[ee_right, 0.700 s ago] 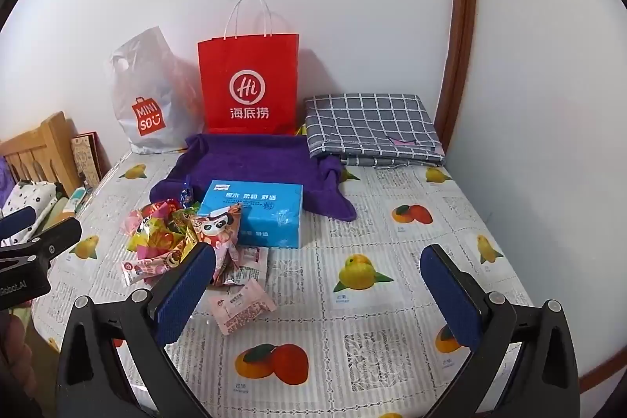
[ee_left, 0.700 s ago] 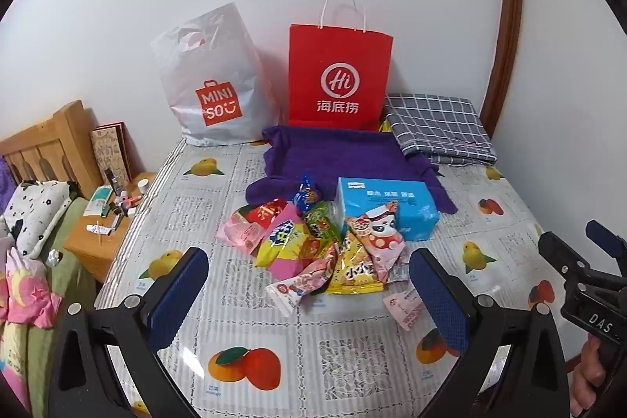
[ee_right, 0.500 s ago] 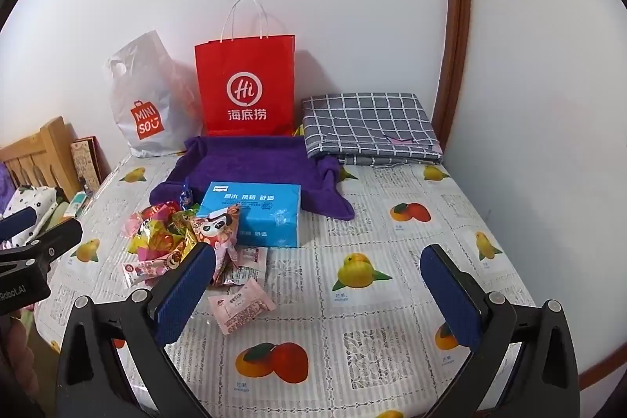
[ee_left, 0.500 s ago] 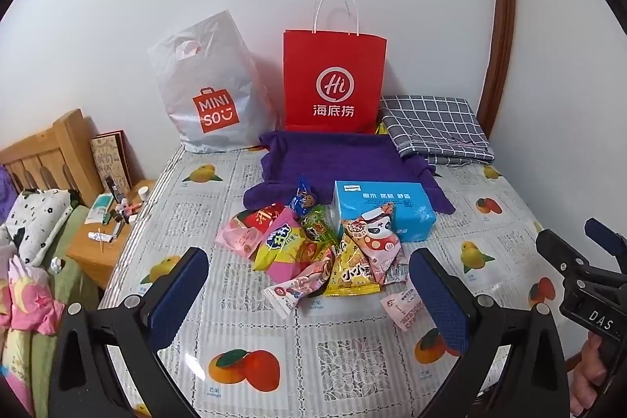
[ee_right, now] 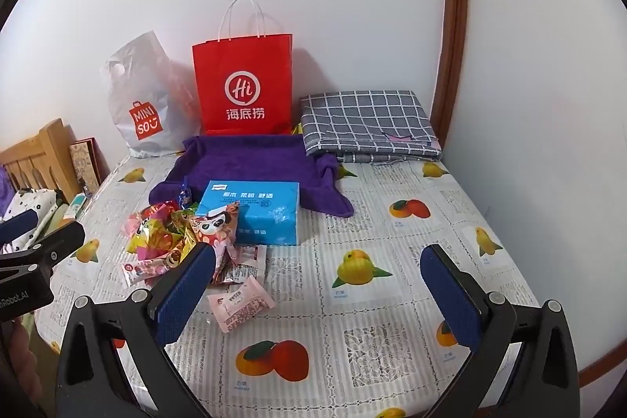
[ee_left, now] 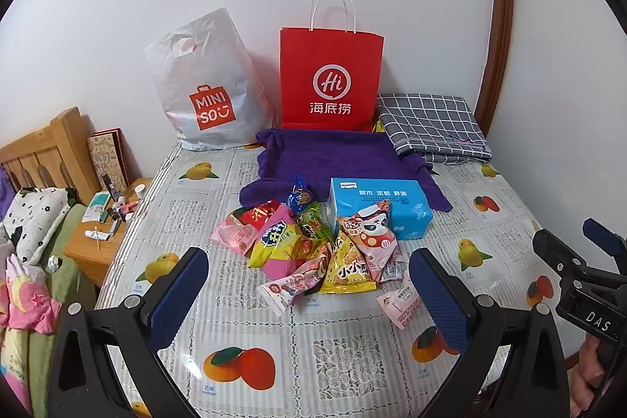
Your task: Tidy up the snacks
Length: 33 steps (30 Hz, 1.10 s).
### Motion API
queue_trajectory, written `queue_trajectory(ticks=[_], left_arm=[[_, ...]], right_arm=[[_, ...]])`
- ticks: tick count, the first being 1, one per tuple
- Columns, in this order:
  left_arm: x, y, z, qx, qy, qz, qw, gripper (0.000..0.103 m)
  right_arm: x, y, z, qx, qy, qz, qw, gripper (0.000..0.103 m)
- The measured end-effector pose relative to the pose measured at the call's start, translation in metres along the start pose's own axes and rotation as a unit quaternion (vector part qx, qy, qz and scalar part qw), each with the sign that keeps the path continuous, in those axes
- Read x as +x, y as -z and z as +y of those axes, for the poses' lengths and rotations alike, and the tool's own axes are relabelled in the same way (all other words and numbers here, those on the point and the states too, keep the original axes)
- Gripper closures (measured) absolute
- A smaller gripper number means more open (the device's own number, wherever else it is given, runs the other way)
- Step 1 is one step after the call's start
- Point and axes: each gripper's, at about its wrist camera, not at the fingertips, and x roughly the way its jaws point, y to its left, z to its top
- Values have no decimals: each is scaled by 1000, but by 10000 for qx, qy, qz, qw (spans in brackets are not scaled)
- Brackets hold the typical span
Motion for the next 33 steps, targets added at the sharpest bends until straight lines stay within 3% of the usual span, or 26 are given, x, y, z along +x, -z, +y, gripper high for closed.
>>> queue_trajectory(ticks=[33], left_arm=[[0,1,-7,18,12,-15,10000,0]], right_arm=[[-8,1,-1,87,-3,-84,9999,0]])
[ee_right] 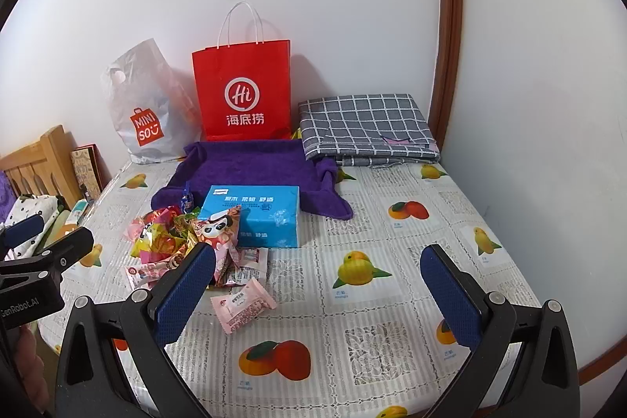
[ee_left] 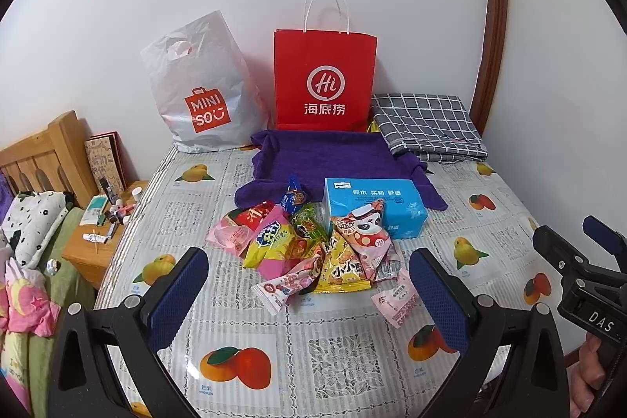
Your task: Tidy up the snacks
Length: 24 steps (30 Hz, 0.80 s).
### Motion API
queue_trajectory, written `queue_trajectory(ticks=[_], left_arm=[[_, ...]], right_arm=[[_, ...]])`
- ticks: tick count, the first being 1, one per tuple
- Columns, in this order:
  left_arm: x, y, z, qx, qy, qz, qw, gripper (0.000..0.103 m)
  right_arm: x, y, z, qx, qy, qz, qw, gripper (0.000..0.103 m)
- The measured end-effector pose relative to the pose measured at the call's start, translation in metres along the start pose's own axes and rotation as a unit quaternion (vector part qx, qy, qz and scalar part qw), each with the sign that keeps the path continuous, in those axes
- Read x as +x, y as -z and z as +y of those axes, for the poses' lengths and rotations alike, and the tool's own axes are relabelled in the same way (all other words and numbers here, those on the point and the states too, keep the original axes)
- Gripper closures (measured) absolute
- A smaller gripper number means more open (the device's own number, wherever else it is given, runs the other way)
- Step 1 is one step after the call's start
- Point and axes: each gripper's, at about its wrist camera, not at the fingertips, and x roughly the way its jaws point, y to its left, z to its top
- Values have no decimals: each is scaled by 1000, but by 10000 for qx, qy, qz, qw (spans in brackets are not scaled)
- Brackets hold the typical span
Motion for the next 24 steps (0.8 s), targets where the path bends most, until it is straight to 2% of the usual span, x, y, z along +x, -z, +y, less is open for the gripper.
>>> queue_trajectory(ticks=[24], left_arm=[[-1,0,-1,1,4,-8,10000,0]], right_arm=[[-2,-2,6,-41,-9,-50,10000,0]])
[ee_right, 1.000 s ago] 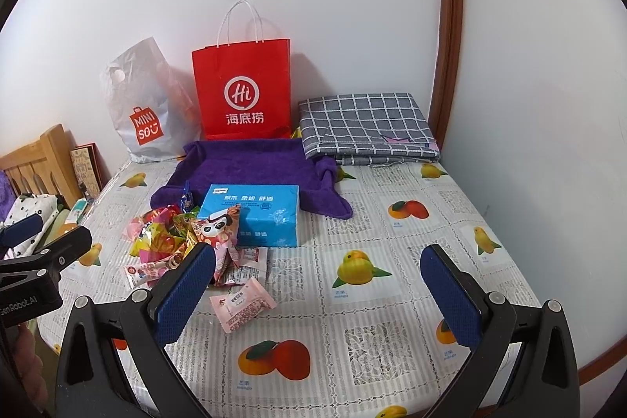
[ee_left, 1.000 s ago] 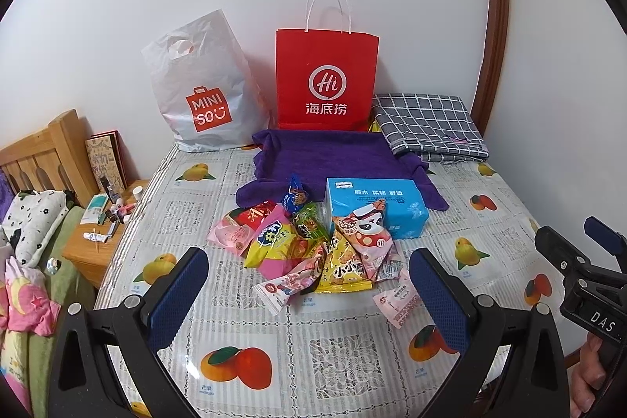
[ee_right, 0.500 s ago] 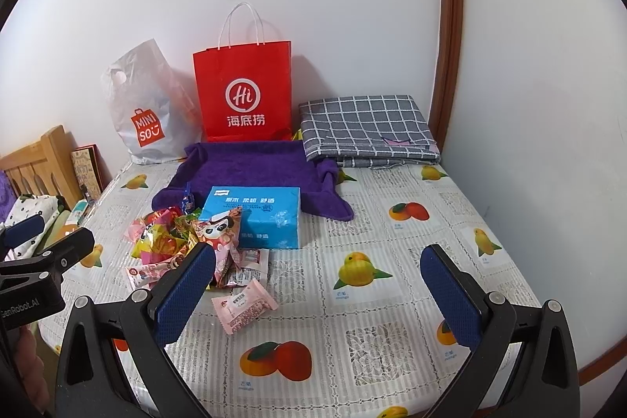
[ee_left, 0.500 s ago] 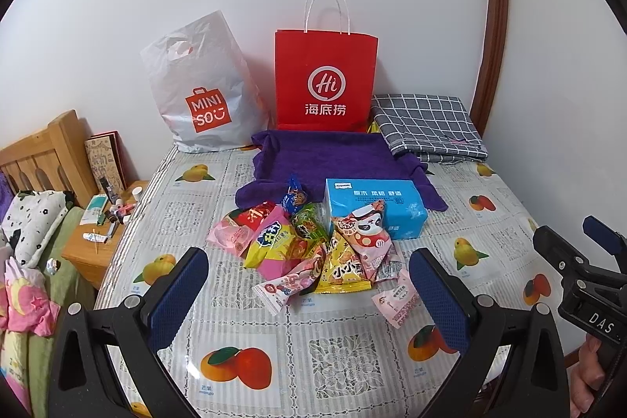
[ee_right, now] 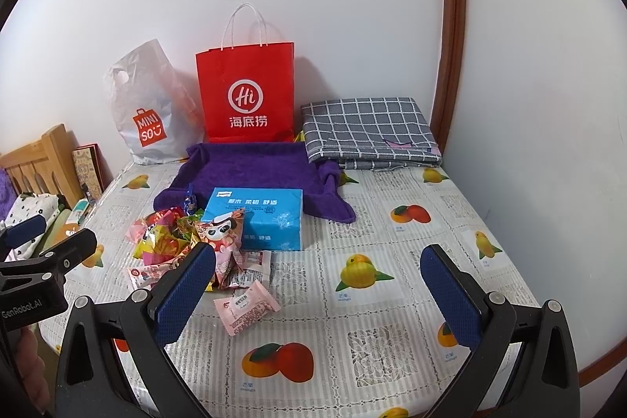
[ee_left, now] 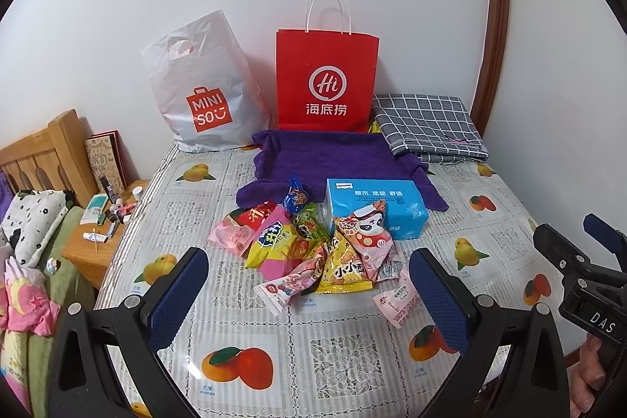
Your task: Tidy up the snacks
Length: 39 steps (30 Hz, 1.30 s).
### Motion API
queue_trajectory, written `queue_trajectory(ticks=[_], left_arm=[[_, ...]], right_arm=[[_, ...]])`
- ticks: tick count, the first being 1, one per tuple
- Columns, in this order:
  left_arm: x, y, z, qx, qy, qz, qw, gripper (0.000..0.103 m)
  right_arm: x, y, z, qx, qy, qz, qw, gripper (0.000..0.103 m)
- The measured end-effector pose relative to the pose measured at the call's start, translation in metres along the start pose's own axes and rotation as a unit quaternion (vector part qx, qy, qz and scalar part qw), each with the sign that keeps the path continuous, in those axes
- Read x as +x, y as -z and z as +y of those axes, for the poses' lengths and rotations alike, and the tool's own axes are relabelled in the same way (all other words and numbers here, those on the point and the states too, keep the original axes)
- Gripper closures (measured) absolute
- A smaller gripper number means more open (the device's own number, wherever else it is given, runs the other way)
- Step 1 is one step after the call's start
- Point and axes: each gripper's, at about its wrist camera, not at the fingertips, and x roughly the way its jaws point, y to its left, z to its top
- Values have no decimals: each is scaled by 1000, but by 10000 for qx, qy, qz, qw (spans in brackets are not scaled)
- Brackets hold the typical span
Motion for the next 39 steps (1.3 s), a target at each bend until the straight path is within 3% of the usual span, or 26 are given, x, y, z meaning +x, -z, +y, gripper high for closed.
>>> queue_trajectory(ticks=[26,33,39], left_arm=[[-2,-3,1,14,55,12,10000,0],[5,0,4,-17,41,131,9999,0],[16,7,15,-114,64,244,9996,0]], right_arm=[[-4,-1,0,40,-37,-63,10000,0],[2,4,3,-51,-198,-67,9998,0],[21,13,4,-2,-656,120,9978,1]])
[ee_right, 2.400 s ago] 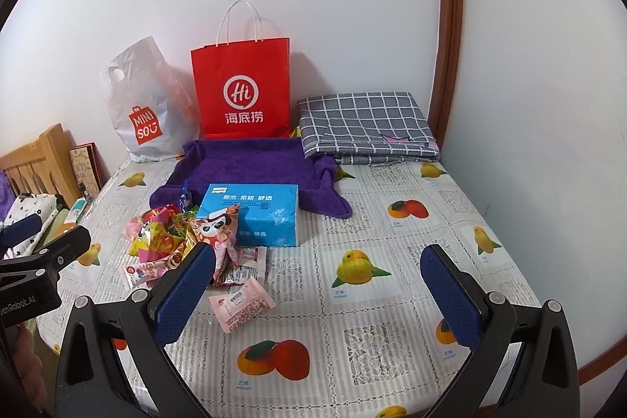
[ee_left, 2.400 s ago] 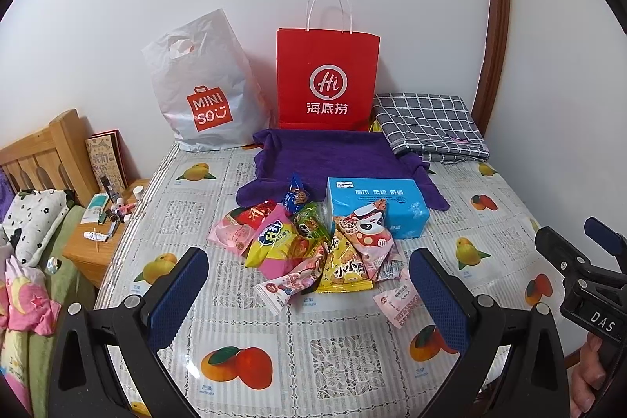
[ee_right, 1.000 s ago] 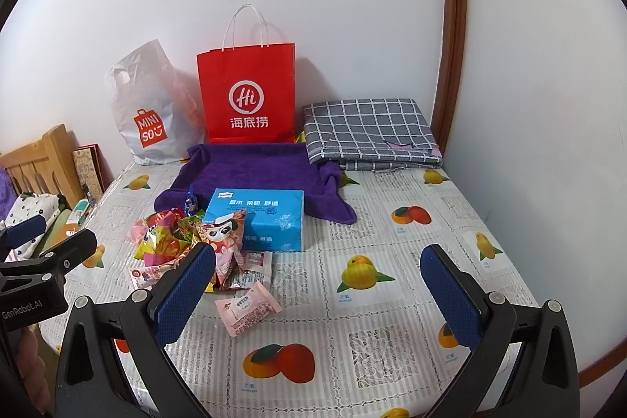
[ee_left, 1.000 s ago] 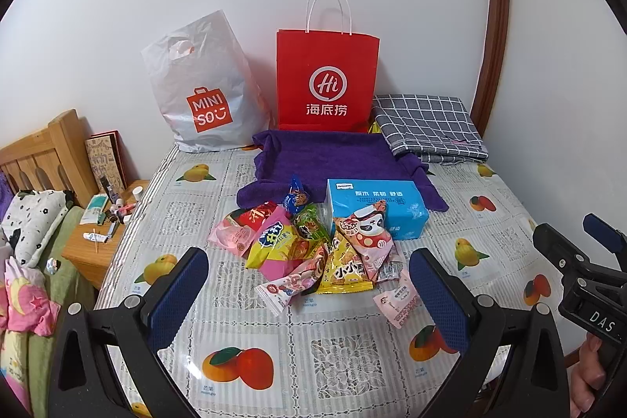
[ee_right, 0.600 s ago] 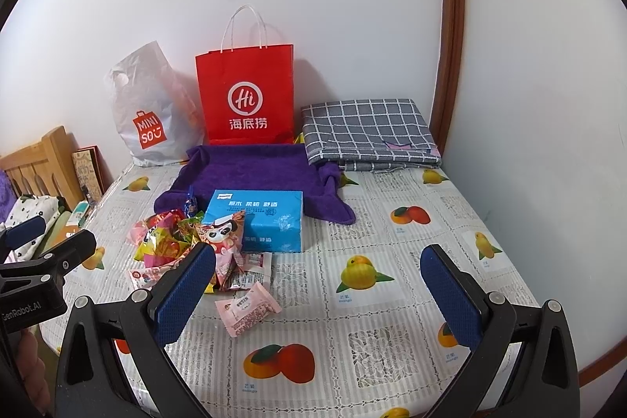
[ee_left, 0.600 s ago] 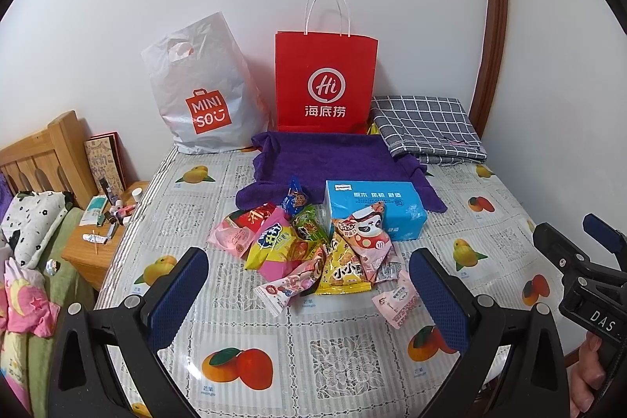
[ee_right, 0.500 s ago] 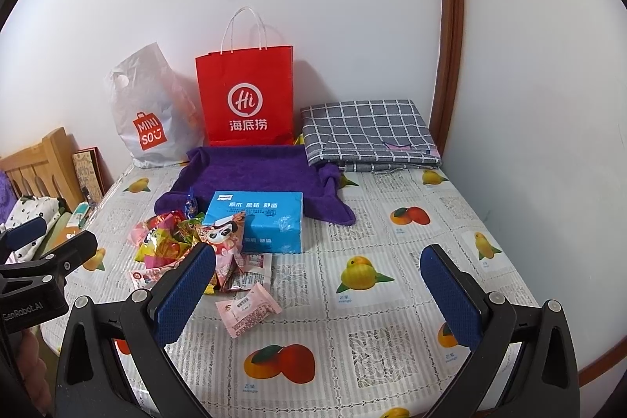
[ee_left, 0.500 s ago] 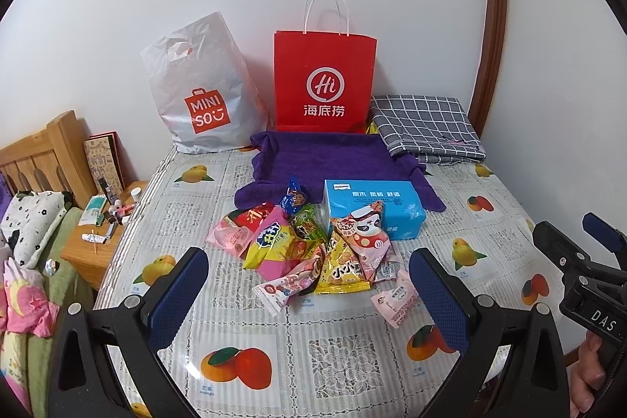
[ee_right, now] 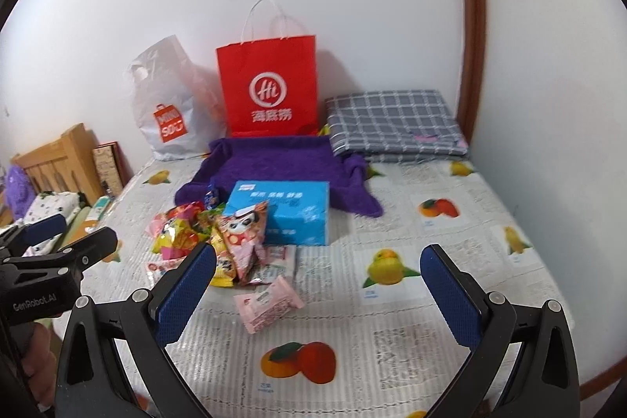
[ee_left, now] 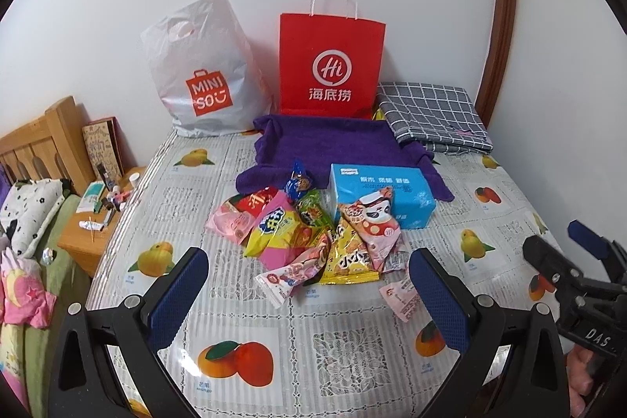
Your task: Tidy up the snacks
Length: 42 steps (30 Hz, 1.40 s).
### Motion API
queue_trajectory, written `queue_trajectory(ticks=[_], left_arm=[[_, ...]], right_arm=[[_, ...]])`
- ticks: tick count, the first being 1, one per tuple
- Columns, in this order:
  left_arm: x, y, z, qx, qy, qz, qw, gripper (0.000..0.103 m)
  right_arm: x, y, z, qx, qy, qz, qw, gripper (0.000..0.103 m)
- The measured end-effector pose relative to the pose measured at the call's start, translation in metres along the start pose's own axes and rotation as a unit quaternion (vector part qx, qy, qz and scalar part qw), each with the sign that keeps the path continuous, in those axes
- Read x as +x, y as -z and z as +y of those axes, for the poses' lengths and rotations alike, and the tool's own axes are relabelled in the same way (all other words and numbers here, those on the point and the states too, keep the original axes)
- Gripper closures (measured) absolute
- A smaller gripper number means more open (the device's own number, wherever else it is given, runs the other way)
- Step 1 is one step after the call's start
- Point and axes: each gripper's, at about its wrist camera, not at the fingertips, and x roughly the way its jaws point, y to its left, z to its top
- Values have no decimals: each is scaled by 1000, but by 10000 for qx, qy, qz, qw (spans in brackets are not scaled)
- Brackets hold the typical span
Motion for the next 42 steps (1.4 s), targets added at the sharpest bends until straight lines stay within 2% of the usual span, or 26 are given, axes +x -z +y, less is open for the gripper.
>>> queue_trajectory(ticks=[7,14,16,19,27,31,33,36,37,38,42], left_arm=[[20,9,12,-123,-194,136,9996,0],[60,24,30,-316,-286,539,9976,0],[70,28,36,-398,-287,672,9965,0],[84,33,43,-518,-191,814,9952,1],[108,41,52,-587,-157,1003,9931,1],[117,45,56,-615,-155,1091,9920,1],[122,47,59,-609,-170,1114,9918,1],[127,47,64,-614,-194,1118,9916,1],[128,47,66,-636,-194,1116,9915,1],[129,47,67,-648,-181,1116,9915,1],[132,47,65,-572,-97,1099,9922,1]], right_arm=[[33,19,8,-278,-119,353,9989,6],[82,48,15,-389,-672,888,9930,11],[98,57,19,-465,-854,1086,9893,16],[114,69,28,-688,-831,1222,9866,17],[126,83,46,-1268,-961,1215,9797,16],[139,88,54,-1563,-787,1274,9763,15],[147,89,53,-1570,-692,1341,9760,15],[153,85,45,-1288,-905,1389,9777,14],[153,84,41,-1169,-960,1360,9791,18],[153,83,39,-1114,-988,1356,9795,27],[152,82,38,-1219,-1020,1335,9782,33]])
